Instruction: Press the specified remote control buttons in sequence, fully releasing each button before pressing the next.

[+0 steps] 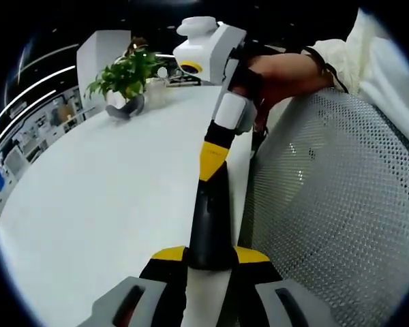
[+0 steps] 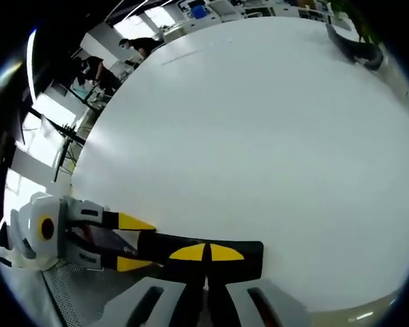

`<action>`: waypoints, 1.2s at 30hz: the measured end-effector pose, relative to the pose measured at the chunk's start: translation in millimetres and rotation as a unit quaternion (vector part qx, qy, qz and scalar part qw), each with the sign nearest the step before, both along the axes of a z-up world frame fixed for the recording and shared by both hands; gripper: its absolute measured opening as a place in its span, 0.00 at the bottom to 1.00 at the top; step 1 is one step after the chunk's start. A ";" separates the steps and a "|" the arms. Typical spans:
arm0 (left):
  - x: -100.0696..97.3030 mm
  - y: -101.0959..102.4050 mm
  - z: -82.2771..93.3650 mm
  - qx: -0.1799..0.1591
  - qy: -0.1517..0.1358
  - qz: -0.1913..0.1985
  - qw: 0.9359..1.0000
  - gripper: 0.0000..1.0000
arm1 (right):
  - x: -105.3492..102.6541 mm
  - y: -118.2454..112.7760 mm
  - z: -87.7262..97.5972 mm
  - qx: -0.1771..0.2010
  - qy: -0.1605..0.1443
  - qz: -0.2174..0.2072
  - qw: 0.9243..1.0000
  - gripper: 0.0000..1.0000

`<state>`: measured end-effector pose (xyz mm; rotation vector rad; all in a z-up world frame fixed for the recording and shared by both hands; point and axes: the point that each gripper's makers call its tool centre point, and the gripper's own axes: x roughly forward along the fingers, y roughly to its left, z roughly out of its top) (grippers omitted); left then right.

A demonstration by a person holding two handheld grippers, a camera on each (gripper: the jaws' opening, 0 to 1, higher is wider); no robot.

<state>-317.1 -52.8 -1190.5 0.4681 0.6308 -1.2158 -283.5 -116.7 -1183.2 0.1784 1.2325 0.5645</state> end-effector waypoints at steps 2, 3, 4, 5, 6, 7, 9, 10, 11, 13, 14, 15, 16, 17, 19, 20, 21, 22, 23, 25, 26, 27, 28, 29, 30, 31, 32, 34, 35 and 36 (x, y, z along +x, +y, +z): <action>0.0 0.0 0.0 0.000 0.000 0.000 1.000 0.25 | 0.4 -0.7 -0.7 0.000 0.000 0.000 1.000 0.00; 0.0 0.0 0.0 0.000 0.000 0.000 1.000 0.25 | 0.4 -0.7 -0.9 0.001 0.000 -0.002 1.000 0.00; 0.1 -0.1 0.0 0.000 0.000 0.000 1.000 0.25 | 0.4 -0.5 -0.9 0.002 -0.001 -0.001 1.000 0.00; 0.1 -0.1 0.0 0.000 0.000 0.000 1.000 0.25 | 0.5 -0.5 -0.9 0.002 -0.002 0.000 1.000 0.00; 0.3 -0.2 0.0 0.000 0.000 0.000 1.000 0.25 | 0.5 -0.2 -0.9 -0.001 -0.005 0.003 1.000 0.00; 0.4 -0.2 0.0 0.000 0.000 0.001 1.000 0.25 | 1.0 -0.1 -0.9 -0.003 -0.007 0.006 1.000 0.00; 0.4 -0.3 0.0 0.000 0.000 0.001 1.000 0.25 | 1.4 -0.4 -0.9 -0.004 -0.009 0.007 1.000 0.00; 0.7 -0.3 -0.1 0.000 0.001 0.002 1.000 0.25 | 1.5 -0.4 -0.9 -0.004 -0.010 0.008 1.000 0.00; 0.8 -0.2 -0.1 0.000 0.001 0.002 1.000 0.25 | 1.4 -0.4 -1.0 -0.004 -0.010 0.007 1.000 0.00; 0.9 -0.2 0.0 0.000 0.000 0.002 1.000 0.25 | 1.9 -1.1 -1.2 -0.001 -0.005 0.000 1.000 0.00; 1.0 -0.2 0.1 0.000 0.000 0.002 1.000 0.25 | 2.0 -1.5 -1.1 0.003 -0.003 -0.005 1.000 0.00; 1.0 -0.2 0.1 0.000 0.000 0.002 1.000 0.25 | 2.1 -1.6 -1.3 0.003 -0.003 -0.005 1.000 0.00; 1.0 -0.3 0.1 0.000 0.000 0.002 1.000 0.25 | 2.1 -1.2 -1.2 0.003 -0.004 -0.004 1.000 0.00; 1.0 -0.3 0.2 0.000 0.000 0.002 1.000 0.25 | 2.0 -0.9 -0.8 0.003 -0.004 -0.004 1.000 0.00; 1.0 -0.6 0.3 0.000 0.000 0.002 1.000 0.25 | 2.2 -0.9 -0.1 0.002 -0.004 -0.003 1.000 0.00; 1.0 -0.6 0.3 0.000 -0.001 0.002 1.000 0.25 | 2.2 -1.0 0.2 0.001 -0.004 -0.001 1.000 0.00; 1.0 -0.6 0.4 0.000 -0.001 0.002 1.000 0.25 | 1.7 -0.8 0.6 0.000 -0.003 -0.001 1.000 0.00; 1.0 -0.6 0.4 0.001 0.000 0.002 1.000 0.25 | 0.7 -1.0 0.7 -0.001 -0.001 0.001 1.000 0.00; 1.1 -0.7 0.4 0.001 0.000 0.002 1.000 0.25 | -1.2 -1.1 1.0 0.000 0.006 0.001 1.000 0.00; 1.1 -0.7 0.5 0.003 0.001 0.002 1.000 0.25 | -2.9 -2.9 1.0 0.003 0.015 -0.004 1.000 0.00; 1.0 -0.7 0.5 0.003 0.000 0.001 1.000 0.25 | -3.8 -3.8 1.6 0.005 0.019 -0.008 1.000 0.00; 1.0 -0.7 0.4 0.004 0.000 0.001 1.000 0.25 | -4.1 -4.4 2.6 0.006 0.021 -0.012 1.000 0.00; 0.9 -0.8 0.5 0.004 0.000 0.000 1.000 0.25 | -4.4 -5.3 3.9 0.005 0.020 -0.015 1.000 0.00; 0.9 -0.9 0.5 0.004 0.000 0.000 1.000 0.25 | -4.7 -5.6 5.0 0.004 0.019 -0.015 1.000 0.00; 0.9 -0.9 0.5 0.004 0.000 0.000 1.000 0.25 | -4.9 -5.6 6.1 0.004 0.018 -0.015 1.000 0.00; 0.9 -0.9 0.5 0.005 0.000 0.000 1.000 0.25 | -5.4 -5.4 7.0 0.004 0.017 -0.015 1.000 0.00; 0.9 -0.9 0.5 0.005 0.000 0.000 1.000 0.25 | -5.9 -4.7 7.5 0.005 0.017 -0.015 1.000 0.00; 0.9 -1.0 0.4 0.005 0.000 0.000 1.000 0.25 | -8.4 -2.6 7.3 0.008 0.021 -0.007 1.000 0.00; 0.8 -1.0 0.4 0.005 -0.001 0.000 1.000 0.25 | -9.2 -2.0 6.3 0.007 0.020 -0.003 1.000 0.00; 0.8 -1.0 0.4 0.005 -0.001 0.000 1.000 0.25 | -9.3 -2.2 6.1 0.006 0.020 -0.002 1.000 0.00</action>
